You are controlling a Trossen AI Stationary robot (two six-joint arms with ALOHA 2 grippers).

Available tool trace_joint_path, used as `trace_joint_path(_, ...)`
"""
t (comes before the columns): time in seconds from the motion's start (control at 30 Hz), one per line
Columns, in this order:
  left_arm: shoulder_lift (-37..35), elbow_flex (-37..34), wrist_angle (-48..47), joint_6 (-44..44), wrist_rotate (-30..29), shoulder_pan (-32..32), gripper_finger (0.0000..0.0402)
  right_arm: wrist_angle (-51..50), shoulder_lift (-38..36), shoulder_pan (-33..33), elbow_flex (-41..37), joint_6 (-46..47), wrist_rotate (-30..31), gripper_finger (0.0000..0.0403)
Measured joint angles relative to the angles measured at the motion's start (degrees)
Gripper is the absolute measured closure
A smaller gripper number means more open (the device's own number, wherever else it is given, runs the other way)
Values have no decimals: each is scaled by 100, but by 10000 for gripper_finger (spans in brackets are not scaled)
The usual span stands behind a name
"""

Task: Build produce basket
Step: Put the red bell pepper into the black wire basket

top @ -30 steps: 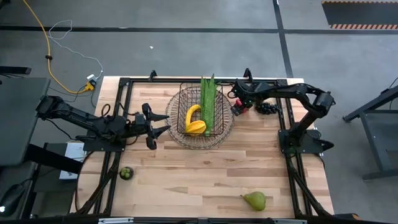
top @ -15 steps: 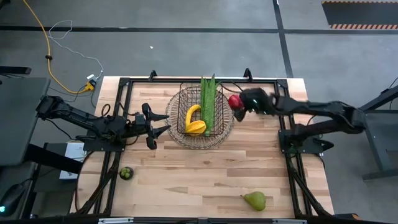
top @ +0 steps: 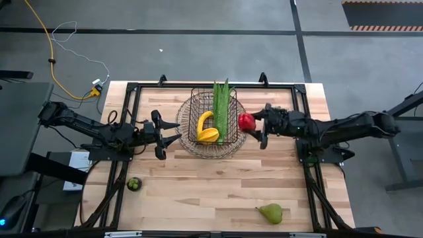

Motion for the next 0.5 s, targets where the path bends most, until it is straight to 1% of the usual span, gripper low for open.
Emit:
trace_joint_path(0.1,0,0,2,6,-1,2,213,25,12,73,0,-130,58,134)
trace_joint_path(0.5,0,0,2,70,-23,2,213,20,12,65,0,-130,88,134)
